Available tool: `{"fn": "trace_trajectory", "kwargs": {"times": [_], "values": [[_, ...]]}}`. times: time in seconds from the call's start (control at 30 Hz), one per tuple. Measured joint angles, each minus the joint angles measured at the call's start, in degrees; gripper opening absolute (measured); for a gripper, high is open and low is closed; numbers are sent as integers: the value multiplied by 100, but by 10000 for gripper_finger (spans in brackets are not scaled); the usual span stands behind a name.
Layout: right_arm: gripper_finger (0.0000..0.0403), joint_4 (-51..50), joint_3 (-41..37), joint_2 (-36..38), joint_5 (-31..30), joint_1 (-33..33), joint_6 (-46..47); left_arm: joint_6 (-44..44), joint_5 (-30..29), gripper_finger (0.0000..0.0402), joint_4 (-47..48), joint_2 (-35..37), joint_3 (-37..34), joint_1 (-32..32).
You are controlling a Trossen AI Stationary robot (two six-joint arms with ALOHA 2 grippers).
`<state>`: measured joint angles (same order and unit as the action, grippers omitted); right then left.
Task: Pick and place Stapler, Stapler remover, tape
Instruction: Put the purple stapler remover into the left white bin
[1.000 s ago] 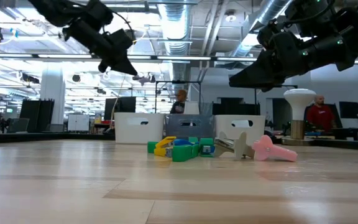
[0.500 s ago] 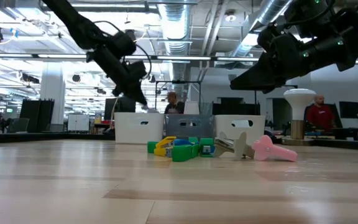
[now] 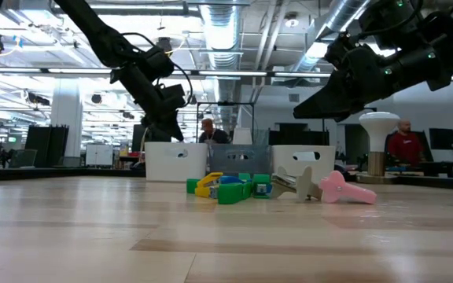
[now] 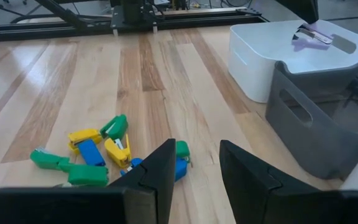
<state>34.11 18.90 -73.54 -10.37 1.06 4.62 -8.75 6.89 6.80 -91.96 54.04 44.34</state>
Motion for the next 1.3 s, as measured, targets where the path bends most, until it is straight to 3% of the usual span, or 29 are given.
{"fn": "trace_trajectory", "kwargs": {"times": [0.27, 0.67, 1.3], "values": [[117, -46, 0, 0, 0, 0, 0, -152, -710, 2, 263, 0, 1, -246], [117, -43, 0, 0, 0, -1, 0, -437, -1132, 2, 947, 7, 500, -394], [117, -66, 0, 0, 2, 8, 105, -844, -1309, 2, 1205, -236, 538, -1315]]}}
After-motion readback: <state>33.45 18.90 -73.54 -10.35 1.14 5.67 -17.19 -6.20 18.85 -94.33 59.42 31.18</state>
